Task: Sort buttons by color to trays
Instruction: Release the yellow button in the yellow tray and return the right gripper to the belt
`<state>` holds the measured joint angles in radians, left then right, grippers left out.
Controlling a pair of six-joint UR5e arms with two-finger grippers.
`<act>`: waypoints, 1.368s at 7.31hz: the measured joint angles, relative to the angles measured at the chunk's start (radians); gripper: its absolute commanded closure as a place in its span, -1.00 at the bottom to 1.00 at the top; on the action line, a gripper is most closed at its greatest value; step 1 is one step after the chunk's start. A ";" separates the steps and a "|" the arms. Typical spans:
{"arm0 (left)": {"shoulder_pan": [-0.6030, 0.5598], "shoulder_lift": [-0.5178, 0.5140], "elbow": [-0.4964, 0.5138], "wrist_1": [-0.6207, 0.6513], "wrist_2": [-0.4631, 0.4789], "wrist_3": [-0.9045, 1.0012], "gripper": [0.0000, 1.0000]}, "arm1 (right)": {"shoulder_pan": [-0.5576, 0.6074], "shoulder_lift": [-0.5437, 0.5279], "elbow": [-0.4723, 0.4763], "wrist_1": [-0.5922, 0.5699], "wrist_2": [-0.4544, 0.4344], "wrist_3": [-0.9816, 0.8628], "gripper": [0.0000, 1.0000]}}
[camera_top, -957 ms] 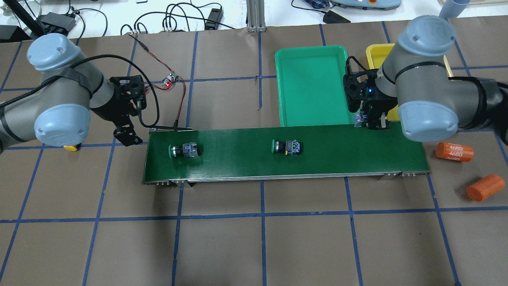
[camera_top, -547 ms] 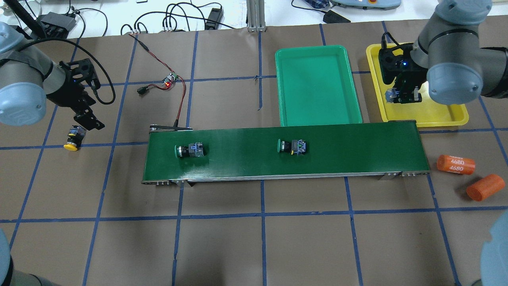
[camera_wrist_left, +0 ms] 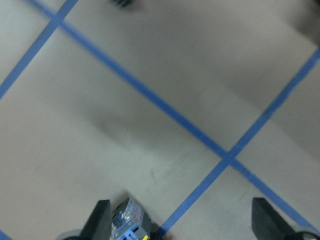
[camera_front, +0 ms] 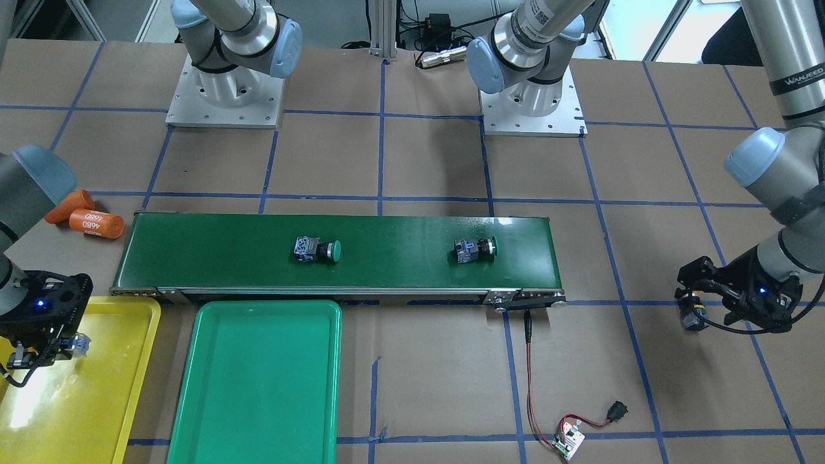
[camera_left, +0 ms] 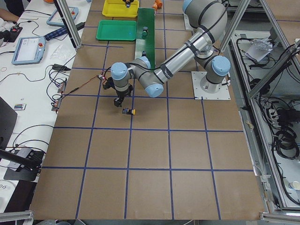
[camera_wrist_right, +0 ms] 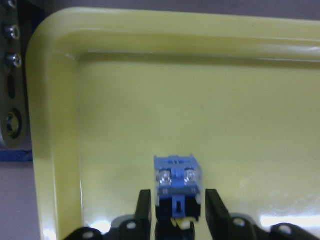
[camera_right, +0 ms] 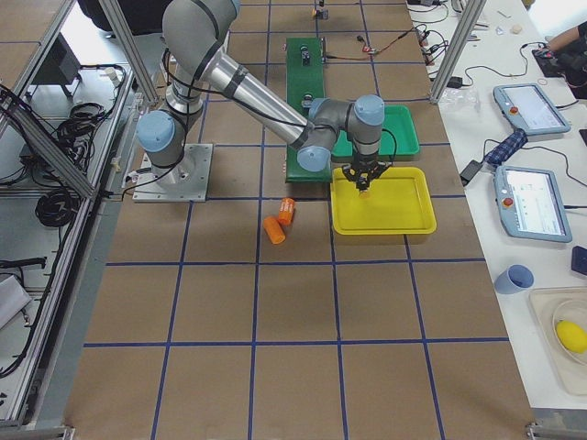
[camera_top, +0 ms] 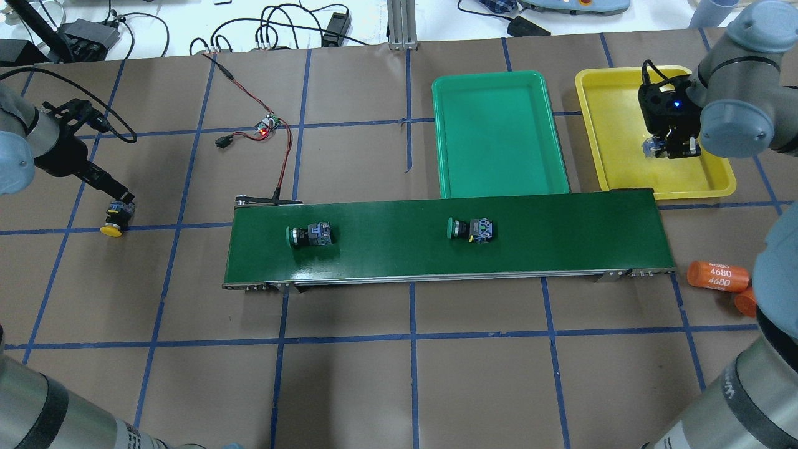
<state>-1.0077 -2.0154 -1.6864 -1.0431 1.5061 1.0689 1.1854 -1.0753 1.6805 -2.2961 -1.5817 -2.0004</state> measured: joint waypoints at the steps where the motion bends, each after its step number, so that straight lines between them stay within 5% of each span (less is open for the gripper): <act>1: 0.003 -0.015 -0.007 -0.002 0.007 -0.083 -1.00 | -0.003 -0.005 0.001 0.006 0.008 -0.008 -1.00; 5: 0.004 -0.070 0.002 0.016 0.028 -0.230 -0.93 | 0.061 -0.177 0.041 0.182 0.033 0.009 -1.00; 8: 0.004 -0.093 -0.008 0.076 0.041 -0.227 0.51 | 0.118 -0.344 0.220 0.200 0.042 0.101 -1.00; 10: 0.004 -0.106 -0.006 0.095 0.042 -0.227 1.00 | 0.190 -0.381 0.266 0.201 0.048 0.153 -1.00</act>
<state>-1.0040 -2.1212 -1.6921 -0.9476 1.5485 0.8418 1.3758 -1.4563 1.9466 -2.0956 -1.5333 -1.8476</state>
